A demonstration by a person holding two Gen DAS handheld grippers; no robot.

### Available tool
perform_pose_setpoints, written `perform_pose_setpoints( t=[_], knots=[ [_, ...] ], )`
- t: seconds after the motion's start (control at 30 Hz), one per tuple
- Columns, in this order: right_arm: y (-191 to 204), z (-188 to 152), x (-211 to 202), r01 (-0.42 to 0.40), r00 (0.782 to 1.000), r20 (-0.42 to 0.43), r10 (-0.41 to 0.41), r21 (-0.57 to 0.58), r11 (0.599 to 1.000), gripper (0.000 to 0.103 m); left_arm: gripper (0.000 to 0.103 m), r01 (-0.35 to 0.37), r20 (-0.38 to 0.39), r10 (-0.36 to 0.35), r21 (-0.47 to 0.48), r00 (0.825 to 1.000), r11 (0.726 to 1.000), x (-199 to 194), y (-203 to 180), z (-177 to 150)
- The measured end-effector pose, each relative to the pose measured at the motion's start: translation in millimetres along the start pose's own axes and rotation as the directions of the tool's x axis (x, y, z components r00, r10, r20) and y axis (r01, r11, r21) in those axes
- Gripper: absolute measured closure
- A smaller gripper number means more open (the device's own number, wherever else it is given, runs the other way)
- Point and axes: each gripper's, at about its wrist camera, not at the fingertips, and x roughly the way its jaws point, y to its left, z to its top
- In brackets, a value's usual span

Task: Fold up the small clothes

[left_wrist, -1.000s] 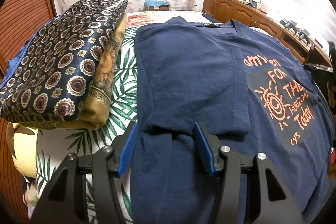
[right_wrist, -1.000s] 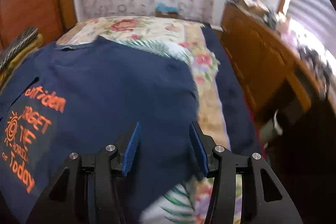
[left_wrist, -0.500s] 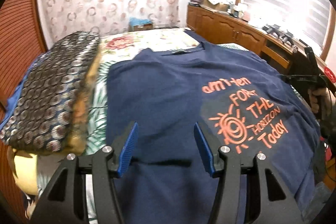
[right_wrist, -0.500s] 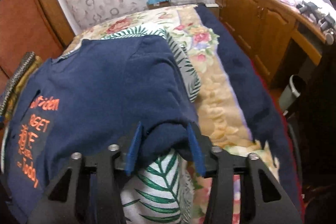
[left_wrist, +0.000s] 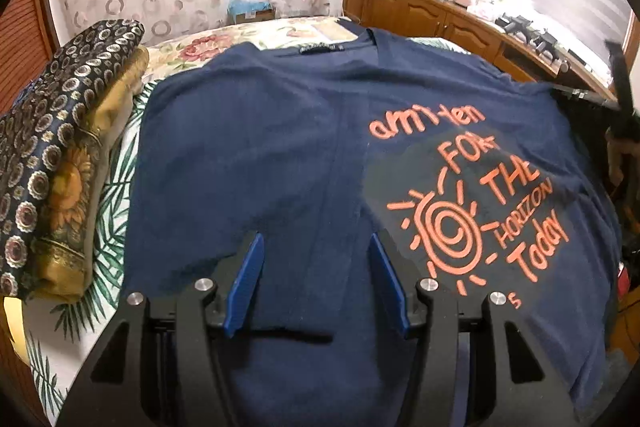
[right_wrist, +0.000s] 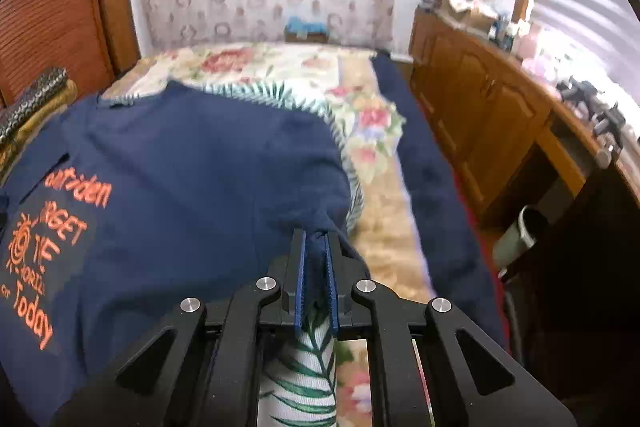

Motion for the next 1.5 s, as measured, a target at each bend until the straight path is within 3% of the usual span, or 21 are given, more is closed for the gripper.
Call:
perform_pose_setpoints(
  t=[0.13, 0.33, 0.5, 0.67, 0.77, 0.87, 0.9, 1.17, 1.27, 1.33, 1.43, 1.5],
  knots=[
    [-3, 9, -8, -0.002, 0.999, 0.054, 0.000, 0.023, 1.000, 0.096, 0.049, -0.038, 0.002, 0.038, 0.039, 0.999, 0.999, 1, -8, -2],
    [29, 21, -31, -0.125, 0.983, 0.133, 0.130, -0.040, 0.991, 0.097, 0.048, -0.042, 0.003, 0.042, 0.044, 0.999, 0.998, 2, -9, -2],
    [71, 10, -33, -0.223, 0.969, 0.087, 0.233, -0.113, 0.968, 0.097, 0.047, -0.039, 0.002, 0.039, 0.043, 0.999, 0.998, 2, -11, -2],
    [95, -23, -10, -0.255, 0.967, -0.025, 0.254, -0.131, 0.958, 0.096, 0.046, -0.038, 0.003, 0.038, 0.042, 0.999, 0.998, 2, -11, -3],
    [98, -36, -7, -0.251, 0.968, -0.052, 0.246, -0.122, 0.960, 0.091, 0.046, -0.039, 0.002, 0.039, 0.042, 0.999, 0.998, 3, -11, -2],
    [91, -39, -19, -0.233, 0.972, -0.039, 0.230, -0.108, 0.967, 0.066, 0.046, -0.038, 0.003, 0.038, 0.042, 0.999, 0.998, 3, -11, -3],
    [87, -39, -26, -0.234, 0.972, -0.026, 0.233, -0.096, 0.967, 0.062, 0.046, -0.038, 0.003, 0.038, 0.042, 0.999, 0.998, 2, -12, -3],
    [35, -32, -53, -0.148, 0.987, 0.064, 0.148, -0.006, 0.989, 0.055, 0.045, -0.039, 0.003, 0.039, 0.042, 0.999, 0.998, 3, -10, -2],
    [22, -27, -35, -0.124, 0.992, 0.036, 0.123, 0.017, 0.992, 0.055, 0.045, -0.039, 0.003, 0.039, 0.042, 0.999, 0.998, 3, -11, -2],
    [11, -25, -12, -0.118, 0.992, -0.028, 0.120, 0.060, 0.991, 0.055, 0.045, -0.039, 0.003, 0.039, 0.042, 0.999, 0.998, 2, -11, -3],
    [8, -27, 12, -0.148, 0.983, -0.092, 0.157, 0.095, 0.984, 0.055, 0.045, -0.039, 0.003, 0.039, 0.042, 0.999, 0.998, 2, -11, -3],
    [11, -27, 15, -0.138, 0.986, -0.084, 0.145, 0.081, 0.987, 0.054, 0.045, -0.039, 0.003, 0.039, 0.042, 0.999, 0.998, 3, -11, -3]
  ],
)
